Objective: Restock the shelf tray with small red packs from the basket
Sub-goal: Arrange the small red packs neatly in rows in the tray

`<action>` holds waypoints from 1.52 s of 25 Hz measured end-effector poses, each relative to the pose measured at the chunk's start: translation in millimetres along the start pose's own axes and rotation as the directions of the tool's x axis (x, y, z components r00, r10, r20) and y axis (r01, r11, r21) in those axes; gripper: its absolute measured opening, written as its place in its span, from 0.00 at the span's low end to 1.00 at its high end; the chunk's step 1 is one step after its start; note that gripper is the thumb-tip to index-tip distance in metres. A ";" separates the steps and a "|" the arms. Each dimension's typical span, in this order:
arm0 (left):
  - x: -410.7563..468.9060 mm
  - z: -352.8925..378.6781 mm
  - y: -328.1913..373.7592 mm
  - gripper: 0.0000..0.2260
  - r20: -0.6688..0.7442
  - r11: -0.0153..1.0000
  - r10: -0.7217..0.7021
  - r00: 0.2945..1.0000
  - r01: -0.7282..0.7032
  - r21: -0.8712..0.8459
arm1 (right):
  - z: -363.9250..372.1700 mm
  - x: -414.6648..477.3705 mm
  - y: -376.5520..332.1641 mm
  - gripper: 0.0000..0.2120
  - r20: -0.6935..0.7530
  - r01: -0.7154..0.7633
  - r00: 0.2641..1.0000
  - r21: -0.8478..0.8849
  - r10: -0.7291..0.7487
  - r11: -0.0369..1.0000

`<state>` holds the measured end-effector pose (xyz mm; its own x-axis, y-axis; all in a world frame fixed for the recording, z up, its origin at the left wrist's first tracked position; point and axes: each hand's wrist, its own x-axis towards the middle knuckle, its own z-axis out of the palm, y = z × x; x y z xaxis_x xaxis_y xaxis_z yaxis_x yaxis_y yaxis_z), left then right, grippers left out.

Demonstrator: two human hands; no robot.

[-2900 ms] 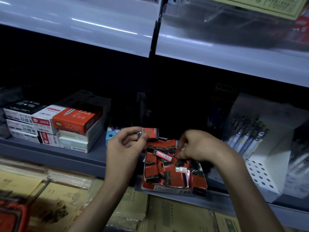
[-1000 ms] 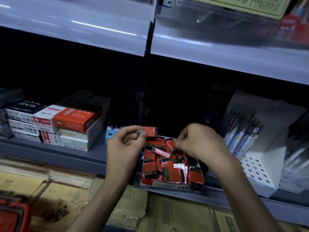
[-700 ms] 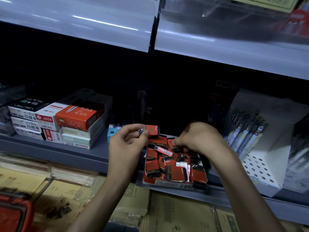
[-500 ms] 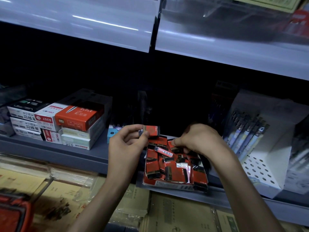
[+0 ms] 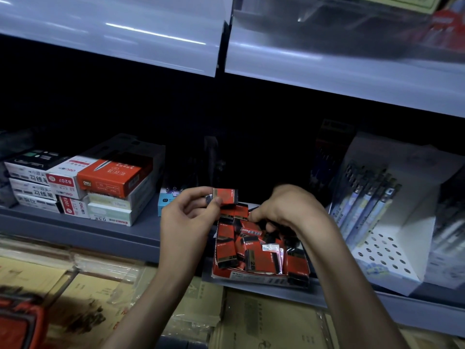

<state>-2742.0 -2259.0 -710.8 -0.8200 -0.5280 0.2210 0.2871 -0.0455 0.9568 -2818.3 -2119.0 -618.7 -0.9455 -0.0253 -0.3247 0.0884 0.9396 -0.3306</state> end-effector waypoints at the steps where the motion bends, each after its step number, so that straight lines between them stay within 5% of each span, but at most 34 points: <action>1: 0.1 0.7 -0.1 0.07 0.002 1.000 0.003 1.000 -0.003 -0.001 | -0.3 -0.5 -1.2 0.13 -0.005 -0.005 1.000 -0.004 0.005 1.000; 15: -0.2 2.3 0.6 0.07 0.004 1.000 0.001 1.000 -0.001 -0.005 | 2.8 0.4 -14.7 0.12 -0.060 -0.050 0.997 -0.217 0.037 0.975; 25: -2.8 1.3 3.5 0.07 -0.004 1.000 0.000 1.000 0.000 -0.012 | -1.2 10.6 6.8 0.13 0.035 -0.039 0.999 0.039 0.037 0.998; 29: -4.3 0.5 3.8 0.07 0.000 1.000 -0.003 1.000 0.003 -0.019 | -7.5 13.0 17.2 0.19 -0.004 -0.029 1.000 0.058 0.030 0.998; 38: -2.1 1.3 2.8 0.07 0.001 1.000 -0.002 1.000 0.002 -0.008 | -2.2 7.8 4.4 0.14 0.013 0.031 0.999 -0.014 -0.030 0.999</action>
<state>-2740.1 -2257.0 -708.3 -0.8209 -0.5273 0.2191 0.2895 -0.0538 0.9557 -2826.0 -2114.3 -620.8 -0.9437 -0.0581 -0.3256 0.0550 0.9432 -0.3277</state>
